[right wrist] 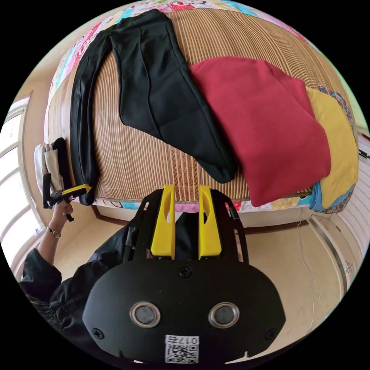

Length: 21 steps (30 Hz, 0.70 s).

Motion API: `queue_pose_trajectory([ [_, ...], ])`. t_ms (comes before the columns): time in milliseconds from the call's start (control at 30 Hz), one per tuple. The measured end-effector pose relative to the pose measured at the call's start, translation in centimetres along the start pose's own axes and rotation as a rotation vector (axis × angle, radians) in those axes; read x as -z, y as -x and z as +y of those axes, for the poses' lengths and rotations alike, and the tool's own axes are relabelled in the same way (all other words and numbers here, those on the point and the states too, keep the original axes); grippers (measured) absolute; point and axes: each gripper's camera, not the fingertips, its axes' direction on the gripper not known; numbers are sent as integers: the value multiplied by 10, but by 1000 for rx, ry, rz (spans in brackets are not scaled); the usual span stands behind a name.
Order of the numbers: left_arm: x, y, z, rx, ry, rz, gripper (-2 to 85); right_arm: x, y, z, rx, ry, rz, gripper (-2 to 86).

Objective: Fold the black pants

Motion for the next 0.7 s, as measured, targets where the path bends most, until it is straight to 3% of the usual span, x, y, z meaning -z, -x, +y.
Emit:
queue_pose_trajectory([
  [33,26,9,3,-48,-18,231,-1,9,-5,1,-15,7,-7,93],
  [100,63,20,11,-110,-76,480,-5,22,-15,3,-42,10,-28,93],
  [133,78,28,13,-93,-70,520,-6,30,-21,4,-59,3,-40,93],
  [167,83,31,13,-81,-55,491,-5,37,-27,4,-78,-3,-45,93],
  [233,86,24,11,-95,11,171,-1,43,-37,2,-106,8,-45,93],
  [300,66,13,7,-122,58,-38,13,45,-46,-2,-132,35,-30,94],
  [333,47,8,4,-142,88,-65,30,46,-51,-6,-156,55,-18,94],
  [467,-2,-2,7,-192,87,145,70,60,-46,-26,-100,82,-77,98],
  [567,-5,-1,30,-170,-97,213,78,76,-31,-43,-1,82,-111,102],
  [700,25,57,88,180,-465,214,69,78,2,-67,155,109,-209,105],
])
